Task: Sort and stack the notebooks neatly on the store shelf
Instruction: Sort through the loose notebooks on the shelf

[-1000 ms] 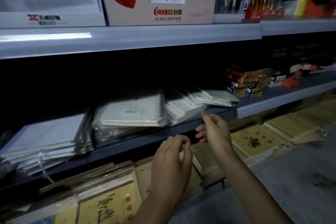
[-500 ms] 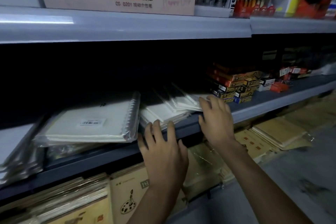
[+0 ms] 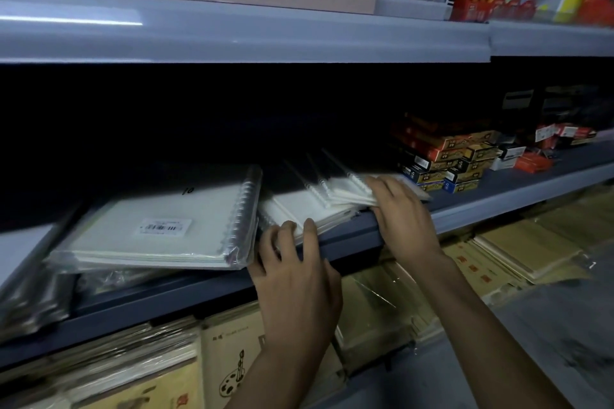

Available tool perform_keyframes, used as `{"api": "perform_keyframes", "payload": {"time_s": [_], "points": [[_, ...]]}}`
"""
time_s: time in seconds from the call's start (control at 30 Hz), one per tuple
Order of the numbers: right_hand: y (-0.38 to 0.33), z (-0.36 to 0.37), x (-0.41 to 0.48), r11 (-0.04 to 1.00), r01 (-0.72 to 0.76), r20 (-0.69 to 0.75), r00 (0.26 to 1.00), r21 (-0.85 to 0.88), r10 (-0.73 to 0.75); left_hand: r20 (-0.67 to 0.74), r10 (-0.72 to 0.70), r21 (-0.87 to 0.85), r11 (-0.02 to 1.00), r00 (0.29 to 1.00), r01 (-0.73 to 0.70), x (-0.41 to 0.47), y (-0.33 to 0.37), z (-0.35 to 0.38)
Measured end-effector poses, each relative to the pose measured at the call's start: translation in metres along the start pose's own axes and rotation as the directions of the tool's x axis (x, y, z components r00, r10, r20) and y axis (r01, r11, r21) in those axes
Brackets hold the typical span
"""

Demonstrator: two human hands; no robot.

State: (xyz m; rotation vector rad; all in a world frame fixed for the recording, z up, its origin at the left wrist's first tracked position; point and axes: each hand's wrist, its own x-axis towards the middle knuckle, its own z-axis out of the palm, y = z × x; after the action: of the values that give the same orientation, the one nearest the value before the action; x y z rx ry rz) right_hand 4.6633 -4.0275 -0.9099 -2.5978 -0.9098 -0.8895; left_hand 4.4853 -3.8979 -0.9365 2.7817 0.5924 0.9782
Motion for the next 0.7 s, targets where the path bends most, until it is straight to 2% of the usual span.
{"api": "perform_keyframes", "payload": {"time_s": [0.13, 0.23, 0.37, 0.5, 0.57, 0.7], "points": [[0.01, -0.01, -0.001, 0.996, 0.089, 0.001, 0.996, 0.005, -0.089, 0.076, -0.052, -0.028, 0.998, 0.996, 0.054, 0.0, 0.0, -0.002], [0.013, -0.021, -0.002, 0.994, 0.089, -0.042, 0.995, 0.067, -0.086, 0.1, -0.079, -0.022, 0.996, 0.992, 0.082, 0.001, 0.0, -0.001], [0.004, -0.031, -0.001, 0.989, 0.132, -0.175, 0.977, 0.064, -0.119, 0.092, -0.124, -0.005, 0.992, 0.988, 0.125, 0.001, 0.001, -0.002], [-0.014, -0.034, 0.003, 0.98, 0.197, -0.316, 0.931, 0.018, -0.182, 0.089, -0.104, 0.013, 0.995, 0.991, 0.103, 0.0, 0.003, 0.003], [-0.028, -0.026, 0.002, 0.97, 0.239, -0.299, 0.929, 0.04, -0.217, 0.086, -0.097, 0.009, 0.995, 0.992, 0.097, 0.001, 0.001, 0.005], [-0.046, -0.008, -0.001, 0.911, 0.411, -0.189, 0.896, 0.014, -0.402, 0.082, -0.082, -0.027, 0.996, 0.993, 0.085, 0.002, -0.004, 0.003]]}}
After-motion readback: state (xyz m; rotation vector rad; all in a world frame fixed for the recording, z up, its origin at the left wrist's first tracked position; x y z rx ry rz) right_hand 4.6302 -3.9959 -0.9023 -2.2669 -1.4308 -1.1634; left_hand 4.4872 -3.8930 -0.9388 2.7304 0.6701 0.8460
